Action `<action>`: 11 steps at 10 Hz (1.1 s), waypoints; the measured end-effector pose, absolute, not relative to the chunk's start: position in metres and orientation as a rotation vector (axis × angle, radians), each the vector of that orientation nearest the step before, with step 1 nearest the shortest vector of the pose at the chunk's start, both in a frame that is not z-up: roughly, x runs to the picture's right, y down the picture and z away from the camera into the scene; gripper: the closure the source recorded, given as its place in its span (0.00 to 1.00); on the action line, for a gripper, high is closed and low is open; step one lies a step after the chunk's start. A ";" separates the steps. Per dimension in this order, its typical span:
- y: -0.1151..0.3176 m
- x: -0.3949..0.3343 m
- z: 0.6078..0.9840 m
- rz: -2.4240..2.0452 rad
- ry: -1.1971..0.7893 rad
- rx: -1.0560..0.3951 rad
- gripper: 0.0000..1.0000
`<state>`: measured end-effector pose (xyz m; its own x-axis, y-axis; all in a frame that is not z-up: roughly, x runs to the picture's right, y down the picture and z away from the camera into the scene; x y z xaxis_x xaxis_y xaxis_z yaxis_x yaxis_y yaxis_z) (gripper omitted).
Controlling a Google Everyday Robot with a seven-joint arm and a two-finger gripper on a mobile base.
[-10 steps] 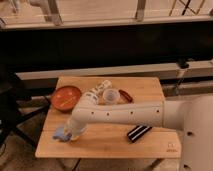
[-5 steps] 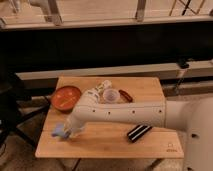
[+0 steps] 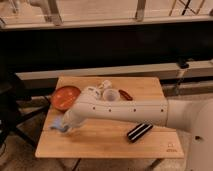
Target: Place the white sponge in the ceramic bowl
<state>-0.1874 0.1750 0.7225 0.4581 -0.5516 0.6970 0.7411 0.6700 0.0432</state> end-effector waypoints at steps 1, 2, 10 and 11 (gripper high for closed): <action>0.169 -0.191 0.721 -0.805 -0.737 -0.273 1.00; 0.163 -0.198 0.719 -0.801 -0.730 -0.260 1.00; 0.119 -0.254 0.724 -0.798 -0.635 -0.193 1.00; 0.114 -0.257 0.728 -0.790 -0.628 -0.192 1.00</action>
<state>-0.2570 0.1140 0.7283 0.5345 -0.6028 0.5923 0.7131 0.6979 0.0668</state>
